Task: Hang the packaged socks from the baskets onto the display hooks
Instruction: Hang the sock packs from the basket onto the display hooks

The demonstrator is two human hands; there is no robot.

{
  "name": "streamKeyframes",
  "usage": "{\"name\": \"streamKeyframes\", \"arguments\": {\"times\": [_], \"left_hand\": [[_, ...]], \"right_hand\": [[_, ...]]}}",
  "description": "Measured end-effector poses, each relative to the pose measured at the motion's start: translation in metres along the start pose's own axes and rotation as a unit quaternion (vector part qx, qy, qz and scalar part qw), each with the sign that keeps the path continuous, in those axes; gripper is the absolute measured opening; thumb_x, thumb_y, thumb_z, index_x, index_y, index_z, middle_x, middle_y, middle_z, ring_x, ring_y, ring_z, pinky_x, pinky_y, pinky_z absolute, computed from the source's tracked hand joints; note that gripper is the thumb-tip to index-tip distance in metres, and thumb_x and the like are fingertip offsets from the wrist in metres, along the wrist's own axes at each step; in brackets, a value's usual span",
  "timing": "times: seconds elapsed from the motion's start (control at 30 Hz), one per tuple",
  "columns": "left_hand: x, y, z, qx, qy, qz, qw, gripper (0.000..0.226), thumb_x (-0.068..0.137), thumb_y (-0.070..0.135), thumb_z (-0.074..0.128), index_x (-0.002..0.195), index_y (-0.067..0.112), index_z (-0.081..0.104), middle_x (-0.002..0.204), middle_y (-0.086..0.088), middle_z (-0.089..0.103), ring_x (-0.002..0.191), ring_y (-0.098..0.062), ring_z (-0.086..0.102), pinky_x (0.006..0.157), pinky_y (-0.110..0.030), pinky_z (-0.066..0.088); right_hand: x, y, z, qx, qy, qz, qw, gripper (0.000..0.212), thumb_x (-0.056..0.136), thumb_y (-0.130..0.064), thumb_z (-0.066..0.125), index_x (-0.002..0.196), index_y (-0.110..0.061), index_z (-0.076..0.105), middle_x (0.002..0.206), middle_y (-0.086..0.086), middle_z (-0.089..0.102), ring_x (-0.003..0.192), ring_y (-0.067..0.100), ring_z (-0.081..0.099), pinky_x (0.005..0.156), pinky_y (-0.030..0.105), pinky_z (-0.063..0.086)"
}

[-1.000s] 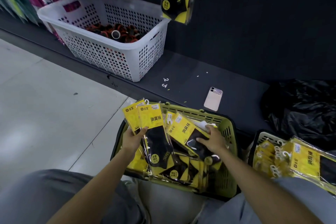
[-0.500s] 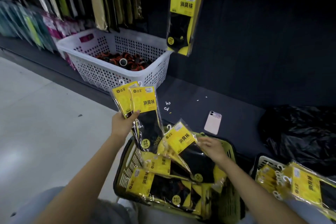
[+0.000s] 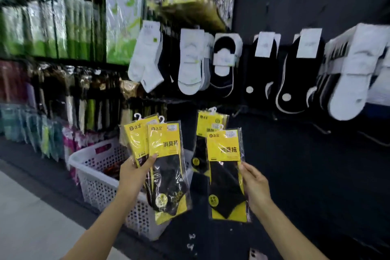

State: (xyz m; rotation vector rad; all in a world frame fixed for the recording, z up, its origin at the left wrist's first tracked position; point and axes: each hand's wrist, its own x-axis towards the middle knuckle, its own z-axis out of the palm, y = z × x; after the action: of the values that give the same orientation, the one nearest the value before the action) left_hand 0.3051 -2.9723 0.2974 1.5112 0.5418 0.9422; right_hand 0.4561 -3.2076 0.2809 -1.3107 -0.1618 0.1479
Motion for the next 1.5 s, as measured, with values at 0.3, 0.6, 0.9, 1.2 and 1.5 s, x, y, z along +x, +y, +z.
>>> {"name": "streamKeyframes", "arguments": {"times": [0.3, 0.6, 0.9, 1.2, 1.5], "left_hand": [[0.041, 0.019, 0.015, -0.065, 0.015, 0.020, 0.998, 0.035, 0.084, 0.029, 0.069, 0.112, 0.013, 0.056, 0.075, 0.019, 0.051, 0.064, 0.004, 0.040, 0.071, -0.022, 0.037], [0.061, -0.004, 0.018, -0.081, -0.013, -0.007, 0.997, 0.025, 0.082, 0.031, 0.070, 0.101, 0.023, 0.056, 0.083, 0.020, 0.056, 0.076, 0.004, 0.047, 0.086, -0.032, 0.033], [0.039, -0.017, 0.046, -0.078, -0.063, -0.062, 0.993, 0.016, 0.080, 0.032, 0.072, 0.088, 0.019, 0.066, 0.085, 0.013, 0.066, 0.081, 0.000, 0.055, 0.081, -0.028, 0.035], [0.014, -0.006, 0.062, -0.092, -0.111, -0.107, 0.984, 0.035, 0.073, 0.042, 0.076, 0.095, 0.018, 0.066, 0.091, 0.003, 0.072, 0.088, -0.015, 0.066, 0.083, -0.036, 0.051], [0.036, 0.008, 0.032, 0.002, -0.028, -0.032, 0.999, 0.044, 0.094, 0.044, 0.048, 0.061, 0.021, 0.029, 0.057, 0.007, 0.028, 0.053, -0.009, 0.028, 0.053, -0.025, 0.024]], "right_hand": [[0.051, -0.014, 0.059, -0.013, 0.029, -0.057, 0.998, 0.020, 0.090, -0.011, 0.064, 0.109, -0.013, 0.069, 0.100, -0.002, 0.069, 0.088, 0.003, 0.061, 0.086, 0.023, 0.048], [0.084, 0.009, 0.076, 0.020, 0.074, 0.056, 0.996, 0.025, 0.087, -0.011, 0.068, 0.112, -0.007, 0.067, 0.111, 0.016, 0.068, 0.104, 0.030, 0.064, 0.096, 0.041, 0.051], [0.050, 0.011, 0.064, -0.019, -0.061, 0.120, 0.991, 0.040, 0.095, -0.026, 0.056, 0.130, -0.007, 0.051, 0.127, 0.012, 0.057, 0.115, 0.025, 0.057, 0.094, 0.034, 0.048], [0.024, -0.004, 0.079, -0.139, -0.159, 0.051, 0.976, 0.066, 0.086, -0.039, 0.067, 0.136, -0.001, 0.046, 0.132, 0.017, 0.057, 0.122, 0.031, 0.055, 0.107, 0.045, 0.041], [0.035, -0.022, 0.076, -0.137, -0.028, -0.037, 0.989, 0.021, 0.099, -0.017, 0.048, 0.105, -0.005, 0.064, 0.107, 0.020, 0.067, 0.101, 0.032, 0.064, 0.092, 0.040, 0.050]]}}
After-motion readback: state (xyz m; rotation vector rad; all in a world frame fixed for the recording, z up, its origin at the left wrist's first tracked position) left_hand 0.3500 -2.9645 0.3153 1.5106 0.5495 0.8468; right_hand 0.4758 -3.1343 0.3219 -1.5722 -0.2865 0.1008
